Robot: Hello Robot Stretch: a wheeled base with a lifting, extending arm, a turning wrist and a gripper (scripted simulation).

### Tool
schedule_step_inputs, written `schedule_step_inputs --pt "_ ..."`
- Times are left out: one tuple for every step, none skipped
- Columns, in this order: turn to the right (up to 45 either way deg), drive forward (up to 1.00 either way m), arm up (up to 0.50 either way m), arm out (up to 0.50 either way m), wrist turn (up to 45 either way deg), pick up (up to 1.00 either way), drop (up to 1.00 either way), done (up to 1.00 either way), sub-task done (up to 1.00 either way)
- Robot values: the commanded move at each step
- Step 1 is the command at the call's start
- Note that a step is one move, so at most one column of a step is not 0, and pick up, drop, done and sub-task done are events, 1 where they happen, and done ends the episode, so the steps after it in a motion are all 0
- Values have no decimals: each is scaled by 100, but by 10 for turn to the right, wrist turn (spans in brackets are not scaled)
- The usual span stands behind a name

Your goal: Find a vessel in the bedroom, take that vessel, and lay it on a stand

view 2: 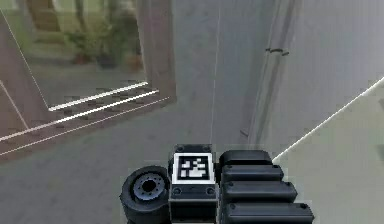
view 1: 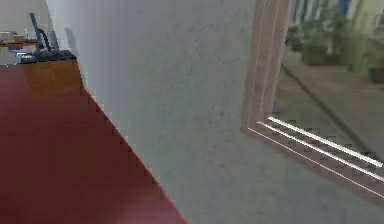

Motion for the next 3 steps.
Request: schedule_step_inputs --pt "-450 0 0 0 0 0 0 0 0" --pt "0 100 0 0 0 0 0 0 0" --pt "0 100 0 0 0 0 0 0 0"
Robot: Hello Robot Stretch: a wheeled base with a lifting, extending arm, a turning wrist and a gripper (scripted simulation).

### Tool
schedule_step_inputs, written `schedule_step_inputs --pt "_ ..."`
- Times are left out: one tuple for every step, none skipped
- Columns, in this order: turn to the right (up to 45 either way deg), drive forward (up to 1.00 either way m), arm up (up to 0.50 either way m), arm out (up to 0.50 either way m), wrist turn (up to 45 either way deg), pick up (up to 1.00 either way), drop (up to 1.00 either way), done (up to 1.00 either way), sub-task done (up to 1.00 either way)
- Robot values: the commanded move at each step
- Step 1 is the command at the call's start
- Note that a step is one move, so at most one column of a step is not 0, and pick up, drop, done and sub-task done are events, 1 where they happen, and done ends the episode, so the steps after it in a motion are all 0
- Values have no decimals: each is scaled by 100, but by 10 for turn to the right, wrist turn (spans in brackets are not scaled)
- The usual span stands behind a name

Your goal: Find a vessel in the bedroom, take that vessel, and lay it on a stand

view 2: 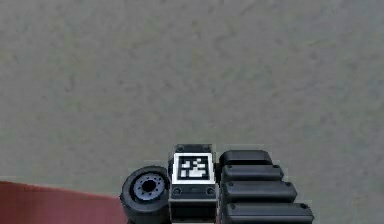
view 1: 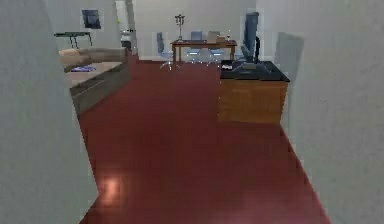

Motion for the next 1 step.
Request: schedule_step_inputs --pt "0 100 0 0 0 0 0 0 0"
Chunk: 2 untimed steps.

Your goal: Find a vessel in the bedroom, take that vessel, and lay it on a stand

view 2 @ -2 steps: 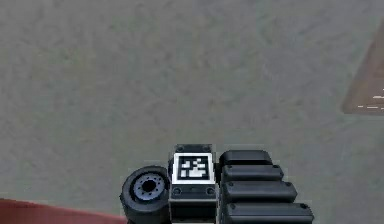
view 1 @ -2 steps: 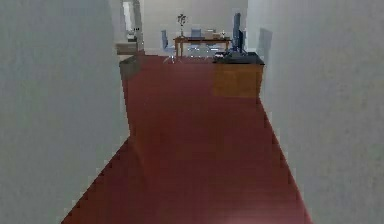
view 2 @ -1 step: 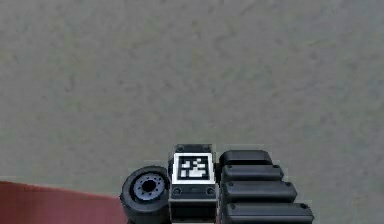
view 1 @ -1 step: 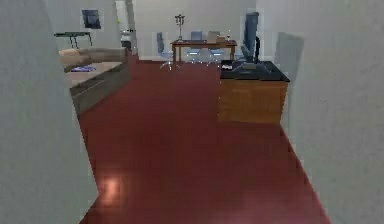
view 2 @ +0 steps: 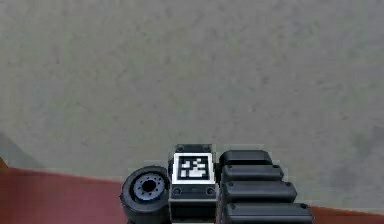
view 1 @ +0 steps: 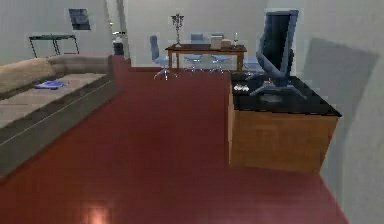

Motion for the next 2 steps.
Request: schedule_step_inputs --pt "0 100 0 0 0 0 0 0 0" --pt "-30 0 0 0 0 0 0 0 0"
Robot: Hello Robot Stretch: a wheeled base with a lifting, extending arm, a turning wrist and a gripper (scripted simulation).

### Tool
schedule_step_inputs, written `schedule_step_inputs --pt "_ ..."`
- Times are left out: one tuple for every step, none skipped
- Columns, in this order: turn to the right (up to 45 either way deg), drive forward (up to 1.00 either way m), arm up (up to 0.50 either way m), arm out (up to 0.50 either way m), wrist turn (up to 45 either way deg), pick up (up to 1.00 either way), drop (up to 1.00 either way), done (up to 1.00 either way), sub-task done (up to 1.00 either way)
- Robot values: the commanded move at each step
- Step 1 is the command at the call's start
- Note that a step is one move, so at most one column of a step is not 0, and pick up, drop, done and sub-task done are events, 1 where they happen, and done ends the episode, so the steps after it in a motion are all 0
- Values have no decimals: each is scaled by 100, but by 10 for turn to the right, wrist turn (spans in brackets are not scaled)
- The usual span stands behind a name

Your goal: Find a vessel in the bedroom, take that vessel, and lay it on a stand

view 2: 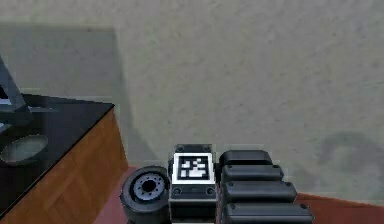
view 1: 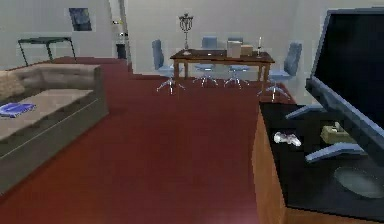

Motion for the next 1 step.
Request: schedule_step_inputs --pt "0 55 0 0 0 0 0 0 0"
